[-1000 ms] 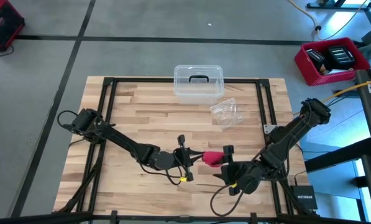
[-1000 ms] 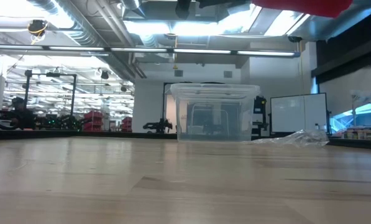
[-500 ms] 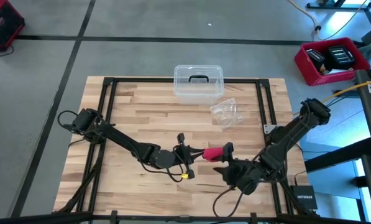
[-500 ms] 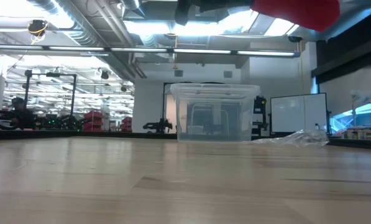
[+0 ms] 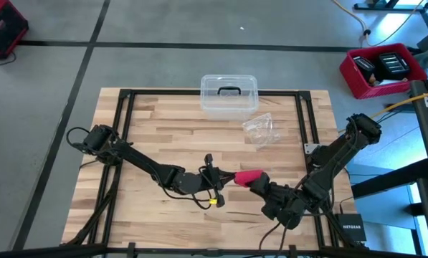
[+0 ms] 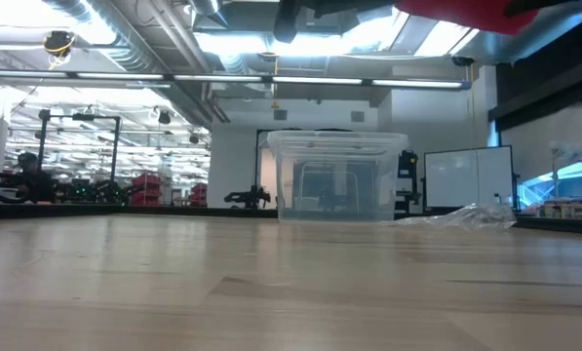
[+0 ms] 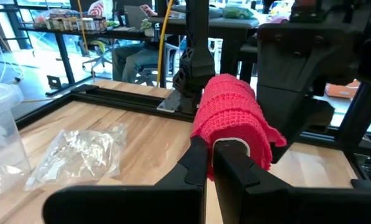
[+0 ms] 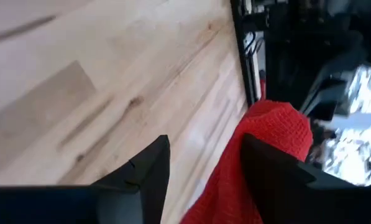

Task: Roll bandage
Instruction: Roll the red bandage

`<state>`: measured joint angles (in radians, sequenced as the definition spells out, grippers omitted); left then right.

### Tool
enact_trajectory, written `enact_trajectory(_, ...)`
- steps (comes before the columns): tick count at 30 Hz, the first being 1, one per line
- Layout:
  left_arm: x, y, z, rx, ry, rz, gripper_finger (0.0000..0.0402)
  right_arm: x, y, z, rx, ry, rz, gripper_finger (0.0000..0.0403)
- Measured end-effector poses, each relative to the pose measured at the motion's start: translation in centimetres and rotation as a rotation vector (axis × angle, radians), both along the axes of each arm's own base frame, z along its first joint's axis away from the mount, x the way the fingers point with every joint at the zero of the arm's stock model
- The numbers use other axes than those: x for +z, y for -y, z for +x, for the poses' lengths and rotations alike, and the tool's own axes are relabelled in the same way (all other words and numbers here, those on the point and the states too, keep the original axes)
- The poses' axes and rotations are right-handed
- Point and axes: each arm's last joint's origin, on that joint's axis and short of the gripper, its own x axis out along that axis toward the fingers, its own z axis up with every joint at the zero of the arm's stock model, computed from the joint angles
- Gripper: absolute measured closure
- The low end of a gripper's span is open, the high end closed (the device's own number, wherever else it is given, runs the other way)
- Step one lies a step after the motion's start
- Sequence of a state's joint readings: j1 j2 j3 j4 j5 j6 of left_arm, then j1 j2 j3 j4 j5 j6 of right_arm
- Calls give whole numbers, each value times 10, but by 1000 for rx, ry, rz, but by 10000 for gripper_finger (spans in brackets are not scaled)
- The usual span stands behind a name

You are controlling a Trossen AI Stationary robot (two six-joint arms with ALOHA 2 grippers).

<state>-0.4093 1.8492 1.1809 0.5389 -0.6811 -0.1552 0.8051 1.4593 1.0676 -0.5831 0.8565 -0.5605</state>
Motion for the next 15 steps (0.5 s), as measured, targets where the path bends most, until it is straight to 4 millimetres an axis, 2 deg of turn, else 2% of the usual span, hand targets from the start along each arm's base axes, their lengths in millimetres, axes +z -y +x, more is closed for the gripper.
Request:
enact_trajectory(4, 0, 0, 0, 0, 2, -3, 396, 1, 0, 1, 27, 6, -66, 205)
enact_trajectory(10, 0, 0, 0, 0, -2, -1, 396, 2, -2, 1, 30, 11, -45, 205)
enact_trajectory(15, 0, 0, 0, -2, -5, 3, 396, 4, -12, -5, 54, 57, -27, 205)
